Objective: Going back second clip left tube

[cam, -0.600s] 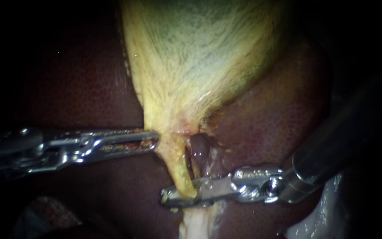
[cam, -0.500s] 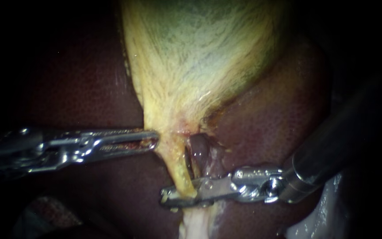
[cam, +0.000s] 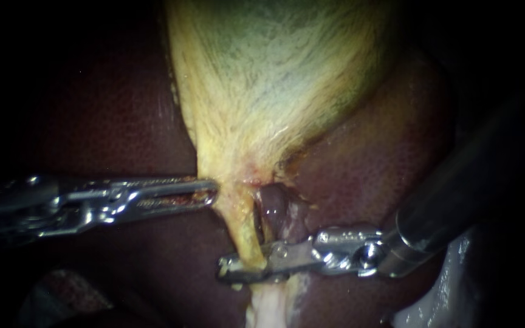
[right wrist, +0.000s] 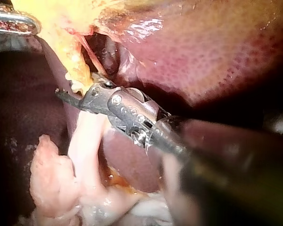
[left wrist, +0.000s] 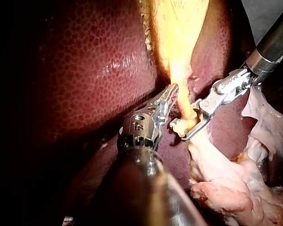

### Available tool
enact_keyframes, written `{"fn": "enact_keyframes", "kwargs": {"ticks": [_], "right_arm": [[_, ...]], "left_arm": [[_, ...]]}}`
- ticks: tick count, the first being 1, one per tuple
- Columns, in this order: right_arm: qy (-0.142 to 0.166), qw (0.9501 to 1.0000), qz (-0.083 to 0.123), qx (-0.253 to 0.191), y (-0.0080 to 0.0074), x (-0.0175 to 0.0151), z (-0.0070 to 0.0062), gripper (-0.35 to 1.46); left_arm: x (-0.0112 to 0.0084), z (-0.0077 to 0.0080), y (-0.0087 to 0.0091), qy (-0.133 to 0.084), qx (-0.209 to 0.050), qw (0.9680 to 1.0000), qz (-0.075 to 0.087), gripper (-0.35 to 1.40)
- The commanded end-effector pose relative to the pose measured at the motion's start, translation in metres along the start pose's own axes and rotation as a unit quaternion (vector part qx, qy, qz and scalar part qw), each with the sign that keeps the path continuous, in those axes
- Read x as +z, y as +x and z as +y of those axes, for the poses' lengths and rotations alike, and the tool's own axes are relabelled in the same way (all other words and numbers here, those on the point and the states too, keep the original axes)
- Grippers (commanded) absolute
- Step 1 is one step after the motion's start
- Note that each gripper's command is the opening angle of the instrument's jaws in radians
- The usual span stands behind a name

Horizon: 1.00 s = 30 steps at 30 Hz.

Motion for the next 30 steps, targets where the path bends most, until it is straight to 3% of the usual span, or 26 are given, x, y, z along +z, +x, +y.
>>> {"fn": "enact_keyframes", "kwargs": {"ticks": [1,9,19,30], "right_arm": [[0.001,0.9999,0.002,-0.012,0.0000,0.0000,-0.0001,0.44],[0.003,0.9979,0.016,-0.063,0.0000,0.0002,0.0003,0.53],[0.003,0.9964,0.015,-0.084,-0.0005,-0.0004,0.0015,0.58],[0.005,0.9937,0.020,-0.110,-0.0004,-0.0005,0.0015,0.59]], "left_arm": [[-0.0001,0.0000,0.0000,0.000,0.000,1.0000,0.000,-0.08],[-0.0002,-0.0002,0.0000,0.000,0.000,1.0000,0.000,-0.10],[-0.0005,-0.0006,0.0001,-0.001,0.000,1.0000,-0.001,-0.10],[-0.0004,-0.0007,0.0003,-0.001,0.000,1.0000,-0.001,-0.10]]}}
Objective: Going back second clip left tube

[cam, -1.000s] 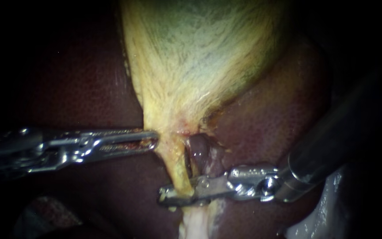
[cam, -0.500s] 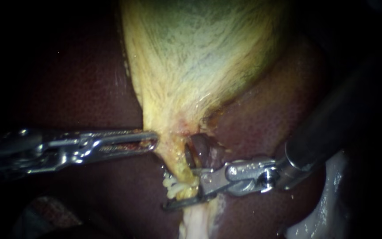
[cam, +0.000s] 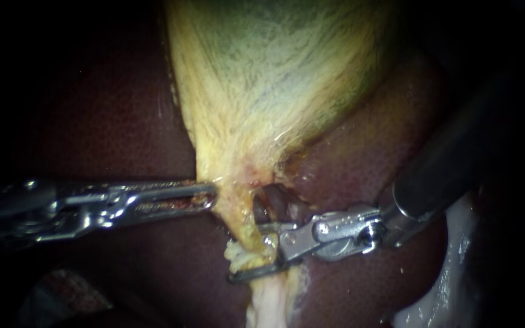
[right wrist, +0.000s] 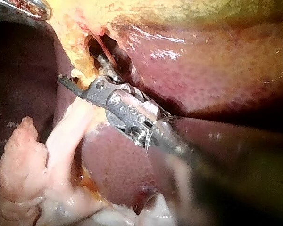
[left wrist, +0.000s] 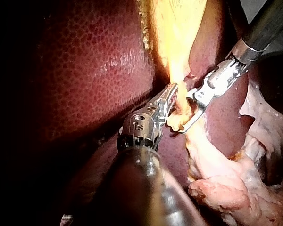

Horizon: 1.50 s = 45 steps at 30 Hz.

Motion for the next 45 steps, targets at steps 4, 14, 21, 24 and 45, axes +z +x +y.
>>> {"fn": "enact_keyframes", "kwargs": {"ticks": [4,14,21,24,45], "right_arm": [[-0.001,1.0000,0.000,-0.006,0.0002,-0.0003,0.0000,0.59],[-0.015,0.9999,0.003,-0.001,0.0010,-0.0057,-0.0010,0.60],[-0.020,0.9995,0.007,-0.022,0.0017,-0.0109,-0.0015,0.60],[-0.021,0.9983,0.006,-0.054,0.0022,-0.0128,-0.0014,0.60],[-0.030,0.9906,0.002,-0.133,0.0032,-0.0183,-0.0015,0.60]], "left_arm": [[0.0001,0.0001,0.0001,0.000,0.000,1.0000,0.000,-0.10],[0.0008,0.0009,0.0008,-0.001,0.003,1.0000,-0.001,-0.10],[0.0014,0.0014,0.0012,-0.001,0.004,1.0000,-0.002,-0.10],[0.0015,0.0015,0.0012,-0.001,0.005,1.0000,-0.002,-0.10],[0.0027,0.0018,0.0011,-0.004,0.004,1.0000,-0.004,-0.10]]}}
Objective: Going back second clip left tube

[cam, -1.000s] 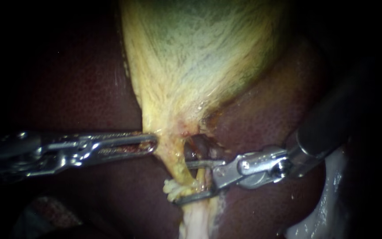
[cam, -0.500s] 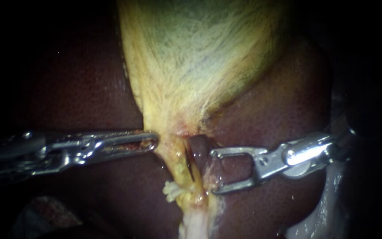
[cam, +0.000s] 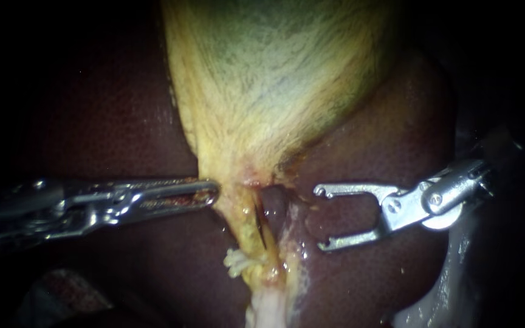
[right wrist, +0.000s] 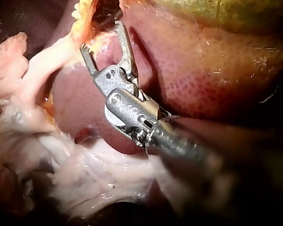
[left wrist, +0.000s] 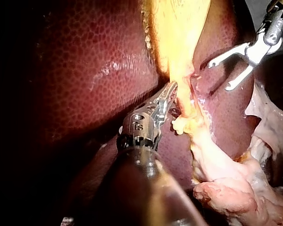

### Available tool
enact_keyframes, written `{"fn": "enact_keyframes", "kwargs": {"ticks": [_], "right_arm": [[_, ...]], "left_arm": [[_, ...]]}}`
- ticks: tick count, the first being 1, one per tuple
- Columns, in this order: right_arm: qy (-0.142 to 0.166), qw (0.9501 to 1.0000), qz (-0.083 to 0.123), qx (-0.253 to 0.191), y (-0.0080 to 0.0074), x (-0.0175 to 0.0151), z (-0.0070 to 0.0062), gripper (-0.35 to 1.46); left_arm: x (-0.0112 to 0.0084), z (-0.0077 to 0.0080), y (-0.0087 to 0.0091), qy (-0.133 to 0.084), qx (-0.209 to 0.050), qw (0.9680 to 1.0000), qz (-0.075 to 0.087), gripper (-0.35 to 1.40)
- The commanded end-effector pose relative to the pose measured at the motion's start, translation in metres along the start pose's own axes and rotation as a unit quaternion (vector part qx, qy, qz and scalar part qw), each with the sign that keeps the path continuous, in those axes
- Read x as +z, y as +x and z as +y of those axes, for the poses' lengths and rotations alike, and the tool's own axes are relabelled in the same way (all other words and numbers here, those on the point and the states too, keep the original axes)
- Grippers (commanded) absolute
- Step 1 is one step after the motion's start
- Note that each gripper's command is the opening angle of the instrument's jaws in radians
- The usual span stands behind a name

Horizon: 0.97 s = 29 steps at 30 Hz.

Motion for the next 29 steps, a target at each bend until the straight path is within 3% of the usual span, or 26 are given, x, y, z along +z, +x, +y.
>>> {"fn": "enact_keyframes", "kwargs": {"ticks": [1,15,29], "right_arm": [[0.000,1.0000,0.000,0.000,0.0000,0.0000,0.0000,0.60],[0.001,1.0000,0.000,0.000,0.0000,-0.0003,-0.0002,0.60],[0.001,1.0000,0.000,0.000,0.0001,-0.0003,-0.0003,0.60]], "left_arm": [[0.0004,0.0001,0.0000,-0.002,0.000,1.0000,-0.001,-0.10],[0.0053,-0.0003,0.0014,0.006,0.004,1.0000,0.001,-0.10],[0.0061,-0.0006,0.0022,0.013,0.010,0.9998,0.008,-0.10]]}}
